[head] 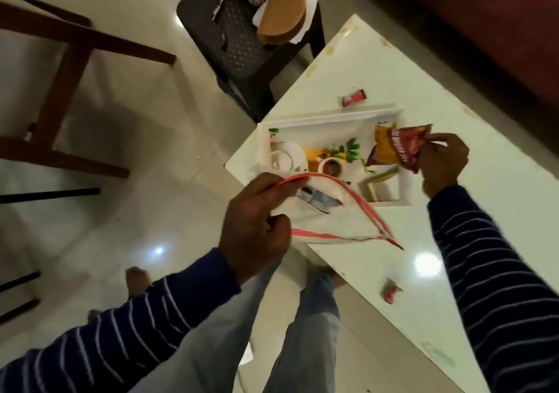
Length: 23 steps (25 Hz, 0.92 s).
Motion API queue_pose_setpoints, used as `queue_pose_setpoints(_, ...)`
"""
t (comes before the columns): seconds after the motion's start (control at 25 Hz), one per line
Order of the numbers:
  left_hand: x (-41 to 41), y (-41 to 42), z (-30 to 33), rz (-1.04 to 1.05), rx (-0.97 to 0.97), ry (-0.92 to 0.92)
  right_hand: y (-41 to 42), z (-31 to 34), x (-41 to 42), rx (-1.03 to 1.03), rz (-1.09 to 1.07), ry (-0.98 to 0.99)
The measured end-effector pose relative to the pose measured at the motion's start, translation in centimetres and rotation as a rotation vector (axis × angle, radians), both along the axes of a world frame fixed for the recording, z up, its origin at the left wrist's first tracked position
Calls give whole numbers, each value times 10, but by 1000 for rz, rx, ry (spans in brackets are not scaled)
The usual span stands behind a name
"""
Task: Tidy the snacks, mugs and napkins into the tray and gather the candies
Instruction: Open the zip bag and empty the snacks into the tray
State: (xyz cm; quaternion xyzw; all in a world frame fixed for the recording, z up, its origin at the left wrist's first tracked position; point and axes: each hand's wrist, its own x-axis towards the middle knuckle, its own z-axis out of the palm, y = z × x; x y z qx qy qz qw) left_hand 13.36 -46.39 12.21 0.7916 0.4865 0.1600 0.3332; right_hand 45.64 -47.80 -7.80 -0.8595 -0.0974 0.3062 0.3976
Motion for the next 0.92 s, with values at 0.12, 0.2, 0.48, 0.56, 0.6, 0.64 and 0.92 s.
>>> queue_pose_setpoints(0.12, 10, -1, -16, -27, -39, -75, 15, -23, 7, -60, 86, -24)
queue_pose_setpoints(0.2, 15, 0, -21, -31, -47, -97, 17, -15, 7, -123, 135, -143)
queue_pose_setpoints(0.48, 28, -2, -31, -10, -93, -69, -68, 182, -76, 440, 261, -121)
queue_pose_setpoints(0.56, 30, -2, -35, -13, -84, -76, -73, 207, -110, 428, 429, 6)
queue_pose_setpoints(0.6, 31, -4, -37, -20, -76, -76, -68, 208, -122, 368, 513, 41)
queue_pose_setpoints(0.64, 33, -6, -39, -28, -69, -67, -60, 204, -131, 280, 590, 64)
queue_pose_setpoints(0.92, 42, -26, -47, -92, 4, -139, -7, 92, -165, -474, 1299, -145)
